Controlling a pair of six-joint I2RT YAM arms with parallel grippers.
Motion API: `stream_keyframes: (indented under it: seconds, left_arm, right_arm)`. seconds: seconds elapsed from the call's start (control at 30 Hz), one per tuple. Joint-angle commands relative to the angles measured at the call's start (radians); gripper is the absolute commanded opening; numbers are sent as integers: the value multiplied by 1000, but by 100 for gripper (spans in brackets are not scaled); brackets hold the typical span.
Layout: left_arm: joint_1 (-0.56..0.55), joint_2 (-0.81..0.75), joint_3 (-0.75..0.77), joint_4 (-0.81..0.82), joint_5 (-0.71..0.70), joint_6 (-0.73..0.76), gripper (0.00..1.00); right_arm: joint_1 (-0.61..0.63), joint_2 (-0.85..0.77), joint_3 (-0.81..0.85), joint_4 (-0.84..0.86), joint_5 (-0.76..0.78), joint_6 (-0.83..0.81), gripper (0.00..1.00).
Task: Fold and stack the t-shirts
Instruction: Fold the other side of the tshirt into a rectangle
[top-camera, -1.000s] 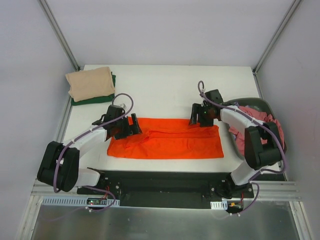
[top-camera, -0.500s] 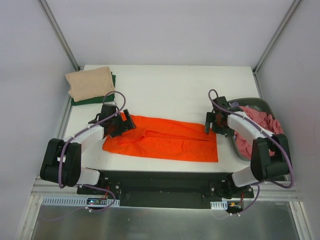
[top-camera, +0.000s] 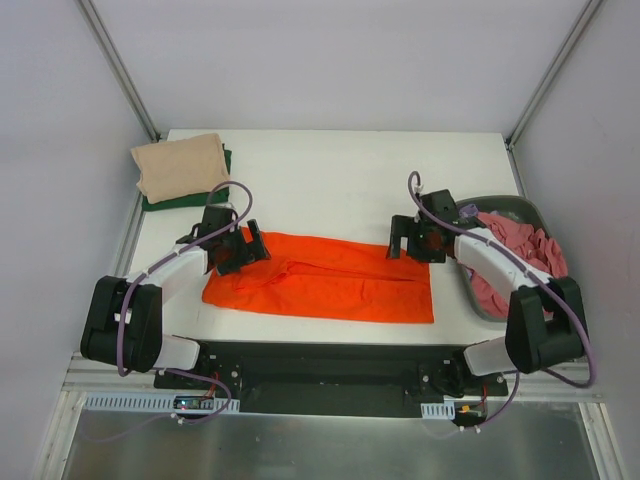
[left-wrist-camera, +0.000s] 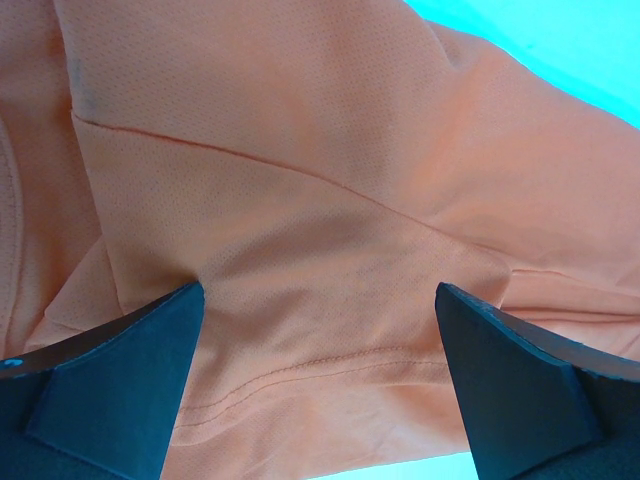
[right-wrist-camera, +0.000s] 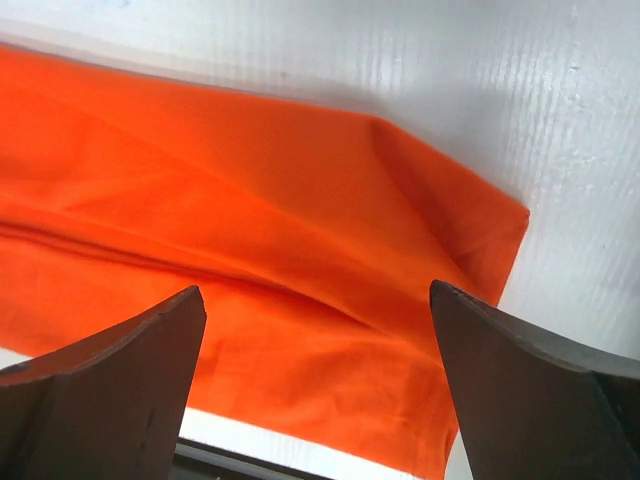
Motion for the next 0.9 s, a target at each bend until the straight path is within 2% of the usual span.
stream_keyframes:
  seconds: [0.0, 0.17, 0.4, 0.57, 0.7, 0.87]
  left_arm:
    - [11, -26, 27, -51, -12, 31, 99]
    - [12, -14, 6, -60, -62, 39, 99]
    - [14, 27, 4, -69, -88, 44, 99]
    - [17, 29, -5, -77, -121, 50, 99]
    - [18, 26, 3, -77, -93, 56, 99]
    - [18, 21, 19, -77, -50, 67, 99]
  right_arm:
    - [-3, 133, 79, 46, -16, 18, 96]
    - [-24, 258, 103, 36, -5, 43, 96]
    - [-138, 371, 165, 62, -1, 14, 96]
    - [-159, 378, 255, 44, 90, -23, 96]
    - [-158, 329, 271, 50, 10, -42, 96]
    - [-136, 210, 197, 68, -45, -77, 96]
